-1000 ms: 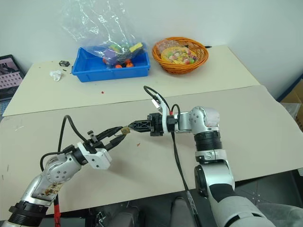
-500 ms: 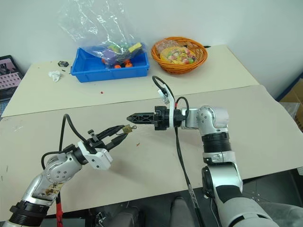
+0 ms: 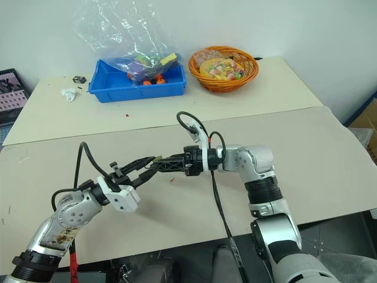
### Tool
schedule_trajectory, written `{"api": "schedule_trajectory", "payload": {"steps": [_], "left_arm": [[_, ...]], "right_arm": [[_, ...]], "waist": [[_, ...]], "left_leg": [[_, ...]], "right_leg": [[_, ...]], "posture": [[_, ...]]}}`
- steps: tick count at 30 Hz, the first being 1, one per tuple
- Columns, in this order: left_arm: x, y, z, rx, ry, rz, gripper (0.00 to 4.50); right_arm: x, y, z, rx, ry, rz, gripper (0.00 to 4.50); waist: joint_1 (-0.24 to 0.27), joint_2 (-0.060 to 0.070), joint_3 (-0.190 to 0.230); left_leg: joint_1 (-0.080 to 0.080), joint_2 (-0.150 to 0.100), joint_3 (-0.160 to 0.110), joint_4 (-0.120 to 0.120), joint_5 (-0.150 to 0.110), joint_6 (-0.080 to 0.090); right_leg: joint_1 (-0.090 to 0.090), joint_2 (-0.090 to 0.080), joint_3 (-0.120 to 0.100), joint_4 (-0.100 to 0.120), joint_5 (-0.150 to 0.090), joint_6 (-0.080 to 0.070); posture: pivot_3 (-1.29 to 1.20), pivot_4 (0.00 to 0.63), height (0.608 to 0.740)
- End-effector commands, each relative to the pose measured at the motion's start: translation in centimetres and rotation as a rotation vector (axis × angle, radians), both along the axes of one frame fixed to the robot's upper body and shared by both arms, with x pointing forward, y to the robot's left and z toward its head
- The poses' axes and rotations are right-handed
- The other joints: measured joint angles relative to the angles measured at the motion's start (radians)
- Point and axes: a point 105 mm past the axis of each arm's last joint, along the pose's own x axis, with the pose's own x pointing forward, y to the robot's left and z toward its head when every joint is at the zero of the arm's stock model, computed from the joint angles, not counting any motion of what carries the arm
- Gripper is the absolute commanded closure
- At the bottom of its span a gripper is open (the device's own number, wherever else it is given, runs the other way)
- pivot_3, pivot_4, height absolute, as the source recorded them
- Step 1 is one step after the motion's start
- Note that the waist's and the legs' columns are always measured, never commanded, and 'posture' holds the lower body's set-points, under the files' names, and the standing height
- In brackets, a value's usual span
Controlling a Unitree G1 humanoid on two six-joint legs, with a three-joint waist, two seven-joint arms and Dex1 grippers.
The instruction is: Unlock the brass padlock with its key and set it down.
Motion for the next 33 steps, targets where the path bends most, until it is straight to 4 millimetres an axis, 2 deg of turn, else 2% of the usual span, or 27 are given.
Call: {"api": "schedule_trajectory", "payload": {"steps": [1, 3, 6, 9, 12, 16, 25, 33], "left_arm": [[-0.3, -0.3, 1.3, -0.023, -0.046, -0.020, 3.66], [-0.3, -0.3, 1.3, -0.022, -0.045, -0.020, 3.66], [-0.3, -0.3, 1.3, -0.023, -0.045, -0.019, 3.66], [-0.3, -0.3, 1.3, -0.024, -0.046, -0.019, 3.66], [-0.3, -0.3, 1.3, -0.025, -0.046, -0.018, 3.66], [-0.3, -0.3, 1.3, -0.026, -0.046, -0.017, 3.66], [-0.4, -0.3, 1.3, -0.028, -0.045, -0.015, 3.66], [-0.5, -0.2, 1.2, -0.032, -0.041, -0.017, 3.66]], "right_arm": [[0.1, 0.3, 1.8, 0.046, -0.052, 0.012, 0.01], [0.1, 0.3, 1.7, 0.046, -0.049, 0.011, 0.01], [-0.1, 0.4, 1.7, 0.048, -0.047, 0.017, 0.64], [-0.3, 0.4, 1.7, 0.046, -0.047, 0.026, 1.81], [-0.4, 0.4, 1.6, 0.042, -0.048, 0.034, 2.68], [-0.6, 0.5, 1.6, 0.044, -0.046, 0.041, 4.18], [-1.5, 0.9, 1.4, 0.035, -0.055, 0.077, 4.26], [-1.4, 1.0, 1.3, 0.029, -0.055, 0.063, 4.26]], "waist": [[0.000, 0.000, 0.000], [0.000, 0.000, 0.000], [0.000, 0.000, 0.000], [0.000, 0.000, 0.000], [0.000, 0.000, 0.000], [0.000, 0.000, 0.000], [0.000, 0.000, 0.000], [0.000, 0.000, 0.000]], "left_leg": [[0.000, 0.000, 0.000, 0.000, 0.000, 0.000], [0.000, 0.000, 0.000, 0.000, 0.000, 0.000], [0.000, 0.000, 0.000, 0.000, 0.000, 0.000], [0.000, 0.000, 0.000, 0.000, 0.000, 0.000], [0.000, 0.000, 0.000, 0.000, 0.000, 0.000], [0.000, 0.000, 0.000, 0.000, 0.000, 0.000], [0.000, 0.000, 0.000, 0.000, 0.000, 0.000], [0.000, 0.000, 0.000, 0.000, 0.000, 0.000]], "right_leg": [[0.000, 0.000, 0.000, 0.000, 0.000, 0.000], [0.000, 0.000, 0.000, 0.000, 0.000, 0.000], [0.000, 0.000, 0.000, 0.000, 0.000, 0.000], [0.000, 0.000, 0.000, 0.000, 0.000, 0.000], [0.000, 0.000, 0.000, 0.000, 0.000, 0.000], [0.000, 0.000, 0.000, 0.000, 0.000, 0.000], [0.000, 0.000, 0.000, 0.000, 0.000, 0.000], [0.000, 0.000, 0.000, 0.000, 0.000, 0.000]], "posture": [[0.00, 0.150, 0.740], [0.00, 0.150, 0.740], [0.00, 0.150, 0.740], [0.00, 0.150, 0.740], [0.00, 0.150, 0.740], [0.00, 0.150, 0.740], [0.00, 0.150, 0.740], [0.00, 0.150, 0.740]]}}
